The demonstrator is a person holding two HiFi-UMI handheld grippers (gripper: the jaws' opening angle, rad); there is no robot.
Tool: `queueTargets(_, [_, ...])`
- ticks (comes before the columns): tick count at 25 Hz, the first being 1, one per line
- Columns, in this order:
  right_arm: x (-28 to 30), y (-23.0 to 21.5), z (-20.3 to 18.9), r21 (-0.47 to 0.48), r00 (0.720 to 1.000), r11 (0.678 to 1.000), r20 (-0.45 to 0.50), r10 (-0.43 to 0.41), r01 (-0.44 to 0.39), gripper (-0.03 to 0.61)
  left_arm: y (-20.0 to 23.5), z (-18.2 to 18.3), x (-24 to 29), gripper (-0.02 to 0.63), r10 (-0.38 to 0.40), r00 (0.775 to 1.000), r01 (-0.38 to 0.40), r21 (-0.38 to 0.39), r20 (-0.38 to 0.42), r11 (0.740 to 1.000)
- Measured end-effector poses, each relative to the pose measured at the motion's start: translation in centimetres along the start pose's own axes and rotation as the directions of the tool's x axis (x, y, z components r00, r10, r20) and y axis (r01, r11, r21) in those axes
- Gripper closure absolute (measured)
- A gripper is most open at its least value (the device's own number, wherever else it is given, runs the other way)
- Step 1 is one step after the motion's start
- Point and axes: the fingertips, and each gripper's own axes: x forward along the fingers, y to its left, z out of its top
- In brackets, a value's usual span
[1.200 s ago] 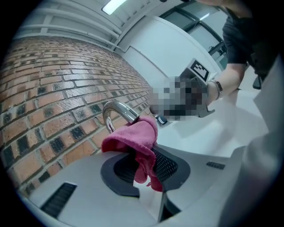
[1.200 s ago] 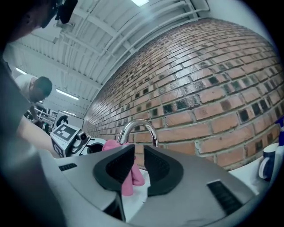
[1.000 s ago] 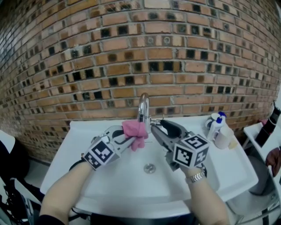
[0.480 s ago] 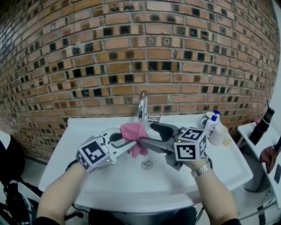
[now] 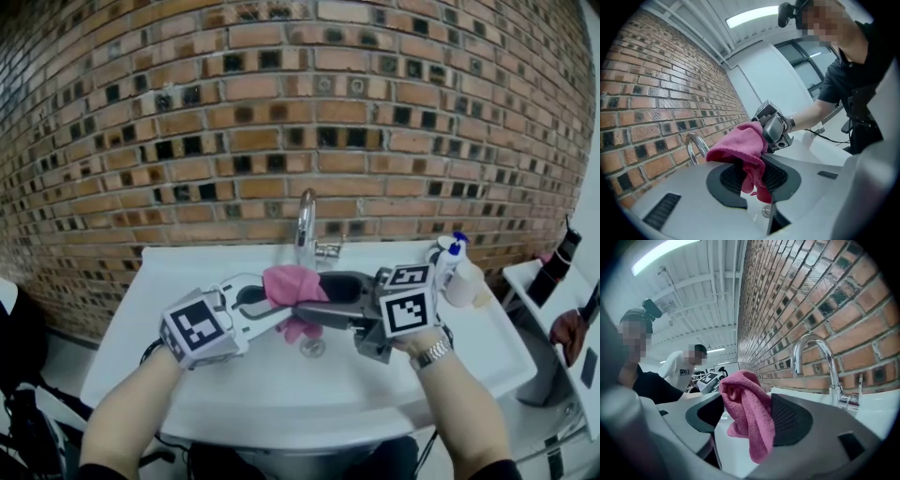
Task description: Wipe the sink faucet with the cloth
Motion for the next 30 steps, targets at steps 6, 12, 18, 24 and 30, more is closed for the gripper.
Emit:
queueTargets(6, [0.0, -0.1, -0.1, -0.035, 1.000, 0.999, -0.011, -0.026, 0.026, 0.418, 0.2, -0.8, 0.3, 0.523, 0.016, 1.000, -0.016, -0.002, -0.018, 1.000])
queueTargets(12, [-0.9, -1.4, 0.3, -0.078, 0.992, 0.989, 0.003, -0.129, 0.129, 0.457, 1.2, -2.1, 0.7, 0.495, 0.048, 0.999, -0.049, -0.079, -0.016, 0.996])
queueTargets(18, [-3.0, -2.9, 3.1, -0.203, 0.951, 0.930, 0.107, -0.289, 0.306, 0.462, 3.0, -3.3, 0.7, 0.495, 0.134, 0.990, -0.124, -0.208, 0.038, 0.970])
queueTargets(24, [-3.0, -3.0, 5.8, -0.364, 0.889, 0.811, 0.216, -0.404, 0.458, 0.462, 4.7, -4.2, 1.2, 0.495, 0.295, 0.953, -0.268, -0.269, 0.064, 0.925])
queueTargets(30, [-2.4, -4.5, 7.6, -0.506, 0.798, 0.621, 0.304, -0.520, 0.598, 0.465, 5.9, -6.1, 0.4, 0.541, 0.406, 0.914, -0.387, -0.267, 0.020, 0.883])
